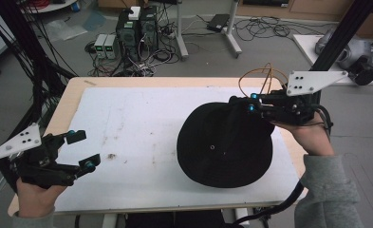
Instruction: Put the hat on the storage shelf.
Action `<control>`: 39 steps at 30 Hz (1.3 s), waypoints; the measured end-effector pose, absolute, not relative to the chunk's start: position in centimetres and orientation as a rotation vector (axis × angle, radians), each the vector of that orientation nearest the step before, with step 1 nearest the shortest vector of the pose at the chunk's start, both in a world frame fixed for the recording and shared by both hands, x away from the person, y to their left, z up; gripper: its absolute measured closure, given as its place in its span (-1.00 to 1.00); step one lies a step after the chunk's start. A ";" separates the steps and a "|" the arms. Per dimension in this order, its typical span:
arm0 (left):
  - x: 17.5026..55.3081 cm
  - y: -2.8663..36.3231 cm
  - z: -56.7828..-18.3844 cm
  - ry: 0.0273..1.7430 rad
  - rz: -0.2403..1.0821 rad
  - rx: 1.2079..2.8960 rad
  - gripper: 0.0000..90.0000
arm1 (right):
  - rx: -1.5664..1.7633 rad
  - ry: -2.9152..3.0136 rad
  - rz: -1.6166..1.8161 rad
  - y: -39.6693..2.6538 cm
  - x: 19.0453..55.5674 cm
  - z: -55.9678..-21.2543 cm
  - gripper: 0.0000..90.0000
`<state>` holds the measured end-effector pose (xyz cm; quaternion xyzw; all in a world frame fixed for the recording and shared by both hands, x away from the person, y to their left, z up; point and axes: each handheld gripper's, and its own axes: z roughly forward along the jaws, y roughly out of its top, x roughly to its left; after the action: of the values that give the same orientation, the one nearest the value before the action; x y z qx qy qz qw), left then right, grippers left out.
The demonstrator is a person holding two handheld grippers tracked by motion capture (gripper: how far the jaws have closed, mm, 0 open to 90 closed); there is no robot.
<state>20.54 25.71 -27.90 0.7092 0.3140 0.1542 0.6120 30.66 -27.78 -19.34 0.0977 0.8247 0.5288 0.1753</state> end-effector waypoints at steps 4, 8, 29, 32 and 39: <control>20.5 25.8 -27.9 0.721 0.358 1.637 -0.83 | 0.264 2.331 1.493 -27.8 30.5 -18.4 0.94; 20.5 25.8 -27.9 0.723 0.357 1.634 -0.83 | 0.257 2.331 1.498 -27.8 30.5 -17.8 0.94; 20.1 26.5 -27.9 0.732 0.359 1.623 -0.83 | 0.223 2.370 1.475 -27.0 32.2 -14.5 0.94; 20.0 26.5 -27.9 0.733 0.360 1.620 -0.83 | 0.223 2.368 1.458 -27.0 32.6 -13.6 0.94; 20.2 26.8 -28.1 0.738 0.348 1.615 -0.83 | 0.255 2.318 1.443 -27.4 33.4 -11.7 0.94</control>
<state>20.23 26.77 -28.15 0.7017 0.3207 0.1513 0.6180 33.38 -27.40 -11.74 0.0911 0.8284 0.5159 0.1982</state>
